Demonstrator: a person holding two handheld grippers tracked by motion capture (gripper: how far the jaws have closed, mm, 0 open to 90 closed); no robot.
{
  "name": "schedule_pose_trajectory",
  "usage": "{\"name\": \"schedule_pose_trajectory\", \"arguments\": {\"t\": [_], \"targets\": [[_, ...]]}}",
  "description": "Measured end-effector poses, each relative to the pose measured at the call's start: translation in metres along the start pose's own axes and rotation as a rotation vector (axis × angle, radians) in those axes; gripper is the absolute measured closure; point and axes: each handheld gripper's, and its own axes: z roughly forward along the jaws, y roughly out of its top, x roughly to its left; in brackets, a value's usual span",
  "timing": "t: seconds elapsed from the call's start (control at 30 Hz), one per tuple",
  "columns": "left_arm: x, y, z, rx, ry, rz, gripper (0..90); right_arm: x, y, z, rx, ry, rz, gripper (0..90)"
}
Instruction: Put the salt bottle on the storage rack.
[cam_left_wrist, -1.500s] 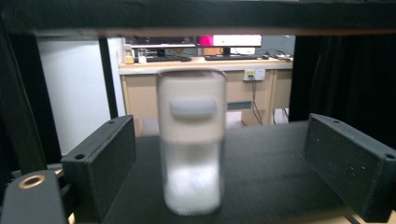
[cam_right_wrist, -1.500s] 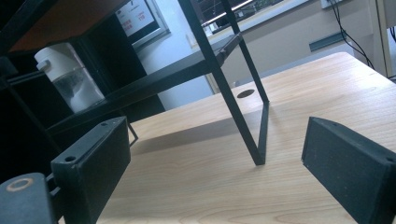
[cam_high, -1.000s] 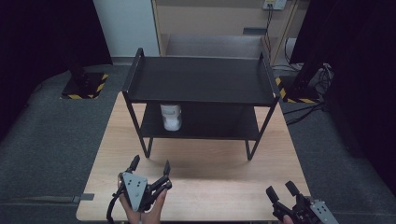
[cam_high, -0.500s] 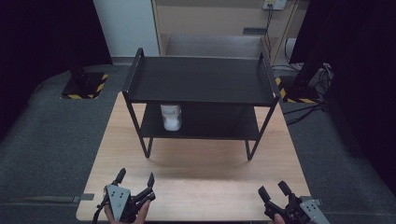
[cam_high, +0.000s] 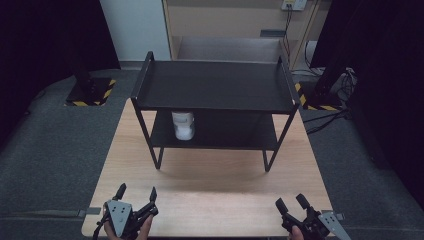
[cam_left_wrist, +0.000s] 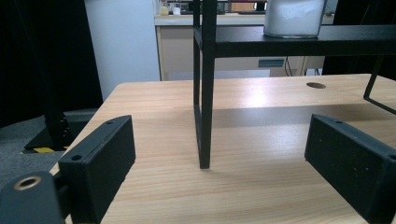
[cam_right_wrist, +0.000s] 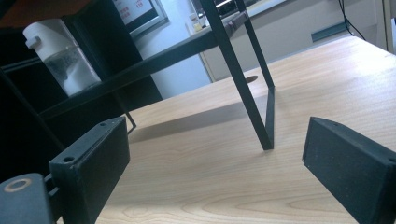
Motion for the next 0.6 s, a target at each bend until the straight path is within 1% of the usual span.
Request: {"name": "schedule_pose_trajectory", "arguments": {"t": [0.13,0.43,0.6], "targets": [[0.0027,-0.0011,0.0011,0.004,-0.006,-0.001,7.3,-0.003,-0.0031,0.0011,0.014,-0.005,0.01,7.6],[0.0042,-0.0026,0.0021,0.001,0.007,0.003,7.3,-0.0076,-0.007,0.0015,0.021,-0.01,0.028,7.7],[0.0053,-0.0035,0.0027,0.004,0.014,0.004,7.4,-0.0091,-0.0071,0.0026,0.024,-0.011,0.03,7.8]]}}
